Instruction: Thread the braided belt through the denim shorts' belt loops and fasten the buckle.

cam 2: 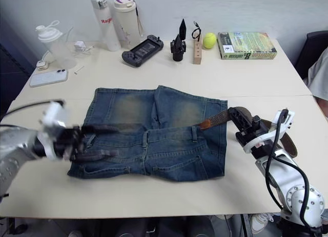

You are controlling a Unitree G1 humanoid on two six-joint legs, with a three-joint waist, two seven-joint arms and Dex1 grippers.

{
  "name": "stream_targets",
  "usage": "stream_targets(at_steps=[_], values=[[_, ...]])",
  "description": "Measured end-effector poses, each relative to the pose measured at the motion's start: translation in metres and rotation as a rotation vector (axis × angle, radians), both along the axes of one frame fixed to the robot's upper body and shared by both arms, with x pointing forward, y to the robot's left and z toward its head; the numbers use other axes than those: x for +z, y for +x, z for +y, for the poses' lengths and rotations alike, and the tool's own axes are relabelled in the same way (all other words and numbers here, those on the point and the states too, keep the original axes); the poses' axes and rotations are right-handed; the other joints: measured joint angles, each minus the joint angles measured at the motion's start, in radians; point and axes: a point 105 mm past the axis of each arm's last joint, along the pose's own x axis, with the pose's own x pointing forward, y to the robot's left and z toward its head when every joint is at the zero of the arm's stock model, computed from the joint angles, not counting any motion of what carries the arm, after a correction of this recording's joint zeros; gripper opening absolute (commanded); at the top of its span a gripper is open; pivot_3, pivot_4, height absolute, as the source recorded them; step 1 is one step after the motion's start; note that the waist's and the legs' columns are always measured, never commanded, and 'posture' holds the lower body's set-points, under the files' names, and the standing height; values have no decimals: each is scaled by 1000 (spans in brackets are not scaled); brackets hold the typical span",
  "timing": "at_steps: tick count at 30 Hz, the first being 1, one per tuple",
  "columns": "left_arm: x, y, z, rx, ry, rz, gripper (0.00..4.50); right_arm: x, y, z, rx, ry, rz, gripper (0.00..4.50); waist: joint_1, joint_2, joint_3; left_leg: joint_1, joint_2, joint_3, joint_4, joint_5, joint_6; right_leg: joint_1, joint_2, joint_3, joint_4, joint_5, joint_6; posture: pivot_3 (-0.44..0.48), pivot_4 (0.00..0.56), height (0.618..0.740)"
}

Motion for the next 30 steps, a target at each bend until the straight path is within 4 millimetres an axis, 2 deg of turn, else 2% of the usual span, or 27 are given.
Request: stream_targets(at_steps=[4, 7, 23, 27, 30], values=[[-10, 0, -2, 0, -49, 40, 3576, -10, 4, -2, -3, -19, 39, 0, -5, 0, 0, -1, 0, 3, -1, 0, 1, -2, 0, 0, -1, 0, 0, 0, 150, 740], [-19, -2, -8, -12, -66, 56, 3576, -19, 5, 5, 26, -45, 67, 0, -3, 0, 0, -1, 0, 3, 0, 0, 0, -1, 0, 0, 0, 0, 0, 0, 150, 740], [-19, 8, -31, -48, -36, -15, 3576, -46, 10, 38, 66, -41, 140, 0, -3, 0, 0, 0, 0, 3, 0, 0, 0, -1, 0, 3, 0, 0, 0, 0, 150, 740], [-24, 11, -37, -79, -5, -40, 3576, -69, 13, 33, 21, -72, 236, 0, -3, 0, 0, 0, 0, 3, 0, 0, 0, -2, 1, 3, 0, 0, 0, 0, 150, 740], [-26, 13, -35, -74, 0, -35, 3576, -64, 15, 27, -12, -96, 186, 0, -5, 0, 0, 0, 0, 4, 0, 0, 0, -2, 1, 3, 0, 0, 0, 0, 150, 740]])
